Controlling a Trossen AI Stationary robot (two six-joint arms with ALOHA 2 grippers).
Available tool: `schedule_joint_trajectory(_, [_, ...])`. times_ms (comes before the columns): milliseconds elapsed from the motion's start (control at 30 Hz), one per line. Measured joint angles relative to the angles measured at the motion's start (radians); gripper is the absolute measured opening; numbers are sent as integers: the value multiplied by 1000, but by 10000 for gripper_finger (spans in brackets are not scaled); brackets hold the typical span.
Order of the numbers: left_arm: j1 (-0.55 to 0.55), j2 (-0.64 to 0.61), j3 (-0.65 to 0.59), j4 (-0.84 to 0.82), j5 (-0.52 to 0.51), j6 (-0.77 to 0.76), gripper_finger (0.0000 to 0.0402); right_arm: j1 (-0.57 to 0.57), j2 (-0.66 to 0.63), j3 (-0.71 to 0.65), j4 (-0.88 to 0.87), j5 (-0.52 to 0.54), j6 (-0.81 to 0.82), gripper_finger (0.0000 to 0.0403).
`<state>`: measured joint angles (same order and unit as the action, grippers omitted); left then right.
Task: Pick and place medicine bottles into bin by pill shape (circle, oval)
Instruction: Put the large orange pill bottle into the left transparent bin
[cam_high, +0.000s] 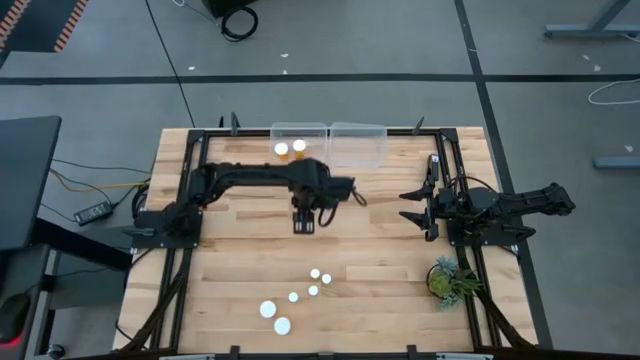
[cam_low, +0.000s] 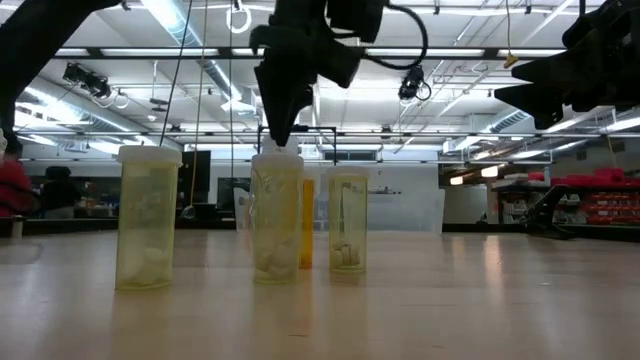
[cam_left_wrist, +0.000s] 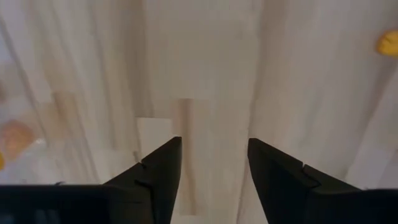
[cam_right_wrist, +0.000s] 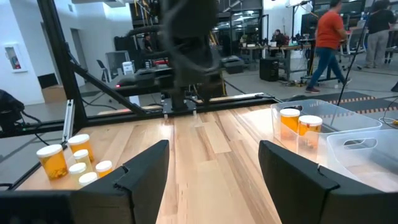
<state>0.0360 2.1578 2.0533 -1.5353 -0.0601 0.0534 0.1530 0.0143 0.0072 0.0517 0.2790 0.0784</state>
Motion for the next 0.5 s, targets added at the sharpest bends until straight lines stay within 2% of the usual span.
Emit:
schedule_joint_trajectory(200, [-111,-2,0,-34,-112,-69,177,0,0,0,0,0,0,255])
schedule_joint_trajectory(500, [-251,-27,-1,-36,-144,-150,172,0,0,0,0,0,0,255])
